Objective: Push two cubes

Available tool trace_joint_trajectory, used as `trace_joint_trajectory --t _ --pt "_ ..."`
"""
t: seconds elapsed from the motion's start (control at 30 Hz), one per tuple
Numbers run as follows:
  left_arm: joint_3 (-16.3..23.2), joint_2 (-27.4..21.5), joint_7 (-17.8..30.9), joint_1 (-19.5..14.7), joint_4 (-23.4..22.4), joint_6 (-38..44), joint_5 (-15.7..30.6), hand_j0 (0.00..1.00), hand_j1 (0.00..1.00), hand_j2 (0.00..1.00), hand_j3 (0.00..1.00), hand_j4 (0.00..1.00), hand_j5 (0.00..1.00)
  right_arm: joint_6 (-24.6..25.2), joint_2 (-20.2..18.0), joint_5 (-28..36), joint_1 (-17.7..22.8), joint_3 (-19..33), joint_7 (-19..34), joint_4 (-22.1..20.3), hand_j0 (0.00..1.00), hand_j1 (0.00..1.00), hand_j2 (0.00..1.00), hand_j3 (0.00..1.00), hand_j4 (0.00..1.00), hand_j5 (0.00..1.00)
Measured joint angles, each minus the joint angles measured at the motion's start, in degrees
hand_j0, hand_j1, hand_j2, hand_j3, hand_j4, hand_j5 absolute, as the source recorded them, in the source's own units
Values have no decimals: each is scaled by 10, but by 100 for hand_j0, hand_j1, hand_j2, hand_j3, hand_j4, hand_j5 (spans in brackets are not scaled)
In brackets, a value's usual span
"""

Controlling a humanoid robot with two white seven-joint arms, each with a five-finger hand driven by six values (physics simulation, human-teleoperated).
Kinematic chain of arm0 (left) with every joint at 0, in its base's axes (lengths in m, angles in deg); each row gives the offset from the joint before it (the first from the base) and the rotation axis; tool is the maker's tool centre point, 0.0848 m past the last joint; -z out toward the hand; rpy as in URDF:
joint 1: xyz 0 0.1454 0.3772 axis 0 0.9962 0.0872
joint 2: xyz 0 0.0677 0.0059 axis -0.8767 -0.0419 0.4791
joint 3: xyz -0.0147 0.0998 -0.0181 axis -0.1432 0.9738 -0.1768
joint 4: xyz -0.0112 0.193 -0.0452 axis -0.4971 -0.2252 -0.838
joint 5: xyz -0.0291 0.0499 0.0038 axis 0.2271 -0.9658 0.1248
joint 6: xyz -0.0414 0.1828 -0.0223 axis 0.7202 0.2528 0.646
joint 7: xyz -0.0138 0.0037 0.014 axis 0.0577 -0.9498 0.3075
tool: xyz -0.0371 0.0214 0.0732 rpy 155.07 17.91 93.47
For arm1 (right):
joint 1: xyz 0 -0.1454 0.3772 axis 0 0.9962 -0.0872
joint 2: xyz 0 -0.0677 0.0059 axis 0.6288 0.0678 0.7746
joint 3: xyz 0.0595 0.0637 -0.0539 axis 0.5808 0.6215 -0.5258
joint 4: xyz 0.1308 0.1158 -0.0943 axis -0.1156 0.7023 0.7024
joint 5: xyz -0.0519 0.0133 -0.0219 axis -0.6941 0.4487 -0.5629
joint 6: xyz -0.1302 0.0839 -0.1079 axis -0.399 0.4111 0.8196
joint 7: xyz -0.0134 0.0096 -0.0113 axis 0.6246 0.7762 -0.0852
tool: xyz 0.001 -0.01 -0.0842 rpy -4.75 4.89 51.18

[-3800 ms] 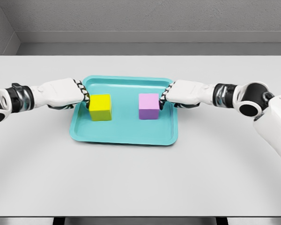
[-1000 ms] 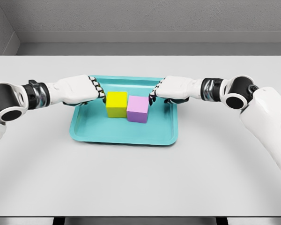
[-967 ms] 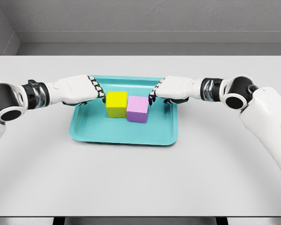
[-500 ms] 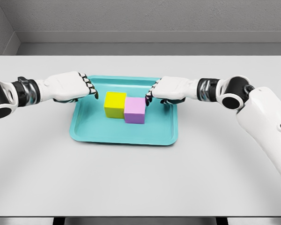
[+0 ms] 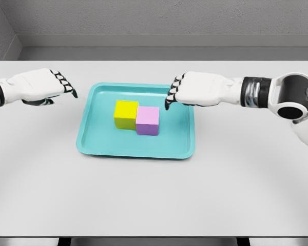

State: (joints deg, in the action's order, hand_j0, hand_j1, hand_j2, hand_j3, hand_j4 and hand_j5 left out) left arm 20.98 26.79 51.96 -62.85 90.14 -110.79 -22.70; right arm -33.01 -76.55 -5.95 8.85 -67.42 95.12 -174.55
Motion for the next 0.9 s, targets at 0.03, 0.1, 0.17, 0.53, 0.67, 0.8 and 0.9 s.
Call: trace_joint_trajectory --t 0.03,0.1,0.17,0.53,0.67,0.8,0.9 --pt "-3 -7 0 1 -5 0 4 74 74 74 74 74 74 0 -6 15 0 -10 0 -17 61 61 61 61 61 61" --pt "-7 -18 -1 0 -14 0 11 74 74 74 74 74 74 0 -11 44 -1 -33 0 -38 62 62 62 62 62 62" --pt "-10 -23 -1 -3 -22 0 15 74 74 74 74 74 74 0 -14 81 -3 -52 0 -52 62 62 62 62 62 62" --pt "-12 -29 -1 2 -30 0 19 74 74 74 74 74 74 0 19 116 -4 -164 0 -43 60 60 60 60 60 60" --pt "-13 -29 0 2 -31 0 19 74 74 74 74 74 74 0 35 108 -7 -173 0 -14 60 60 60 60 60 60" --pt "-13 -29 -1 -1 -31 0 19 74 74 74 74 74 74 0 60 95 -8 -176 0 22 60 60 60 60 60 60" --pt "-12 -29 -1 -2 -31 0 19 74 74 74 74 74 74 0 71 88 -9 -178 0 40 60 60 60 60 60 60"
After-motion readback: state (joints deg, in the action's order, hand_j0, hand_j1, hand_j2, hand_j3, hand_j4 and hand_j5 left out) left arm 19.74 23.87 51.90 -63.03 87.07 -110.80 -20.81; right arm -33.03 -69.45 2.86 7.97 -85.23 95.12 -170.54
